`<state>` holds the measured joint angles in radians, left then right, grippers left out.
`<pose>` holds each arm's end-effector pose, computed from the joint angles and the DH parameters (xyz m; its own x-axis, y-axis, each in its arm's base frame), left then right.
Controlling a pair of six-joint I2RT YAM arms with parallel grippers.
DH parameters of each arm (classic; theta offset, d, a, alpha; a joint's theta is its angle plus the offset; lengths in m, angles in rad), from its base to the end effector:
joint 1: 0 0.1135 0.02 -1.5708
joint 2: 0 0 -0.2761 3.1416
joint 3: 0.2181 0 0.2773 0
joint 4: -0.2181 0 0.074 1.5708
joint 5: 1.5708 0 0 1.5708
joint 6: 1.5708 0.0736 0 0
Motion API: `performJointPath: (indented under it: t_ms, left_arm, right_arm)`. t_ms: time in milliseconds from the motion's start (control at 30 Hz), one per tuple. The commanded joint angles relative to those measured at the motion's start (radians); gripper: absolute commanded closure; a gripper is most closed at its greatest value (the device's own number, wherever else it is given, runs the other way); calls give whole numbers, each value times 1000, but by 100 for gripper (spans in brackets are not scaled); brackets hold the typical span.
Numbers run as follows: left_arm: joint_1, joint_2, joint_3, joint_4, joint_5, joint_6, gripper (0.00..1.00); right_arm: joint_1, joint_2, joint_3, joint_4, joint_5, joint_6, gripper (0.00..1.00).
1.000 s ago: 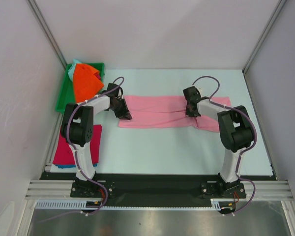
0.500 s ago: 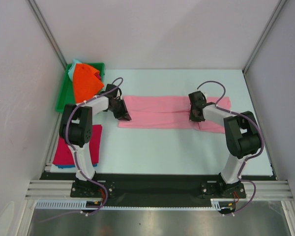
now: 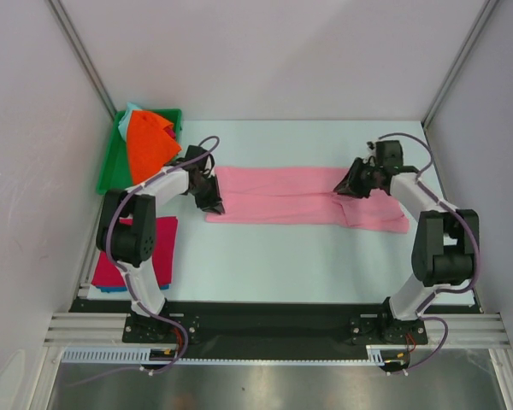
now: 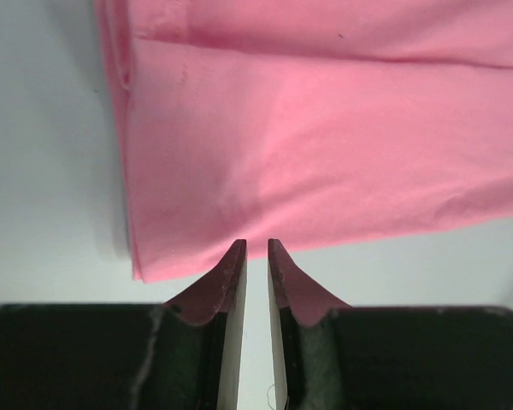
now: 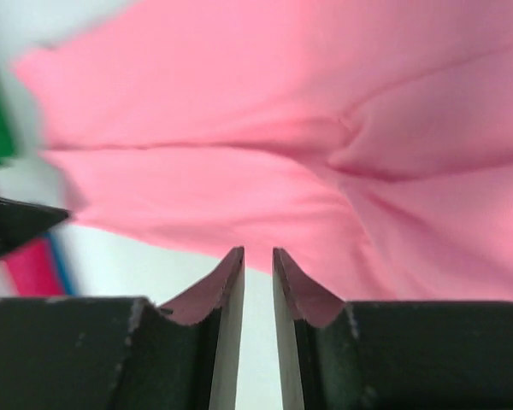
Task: Fold and stack the t-shirts
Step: Fold the tshirt
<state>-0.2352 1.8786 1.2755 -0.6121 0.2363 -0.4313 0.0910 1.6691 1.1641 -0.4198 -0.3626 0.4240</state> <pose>0.3960 -0.1126 0.1360 -0.9560 -0.1888 -0.2245 -0.1033 0.9329 -0.3449 0.3950 0.0623 0.1958 -0.8472 0.3090 -0.4322 0.0559 0.8608 0.5058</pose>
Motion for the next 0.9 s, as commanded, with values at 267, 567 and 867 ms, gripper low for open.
performJointPath:
  t_ms: [267,567,867]
  left_arm:
    - [-24,-49,31,0,3,23,80]
    - [-24,-64,-2,6,-6,20,80]
    - [-24,-62,-2,5,0,17,80]
  right_arm:
    - [-230,198,-164,513,-591,324,100]
    - [-237,320,-262,742,-579,440,100]
    - [-171,374,-330,842,-513,470,100]
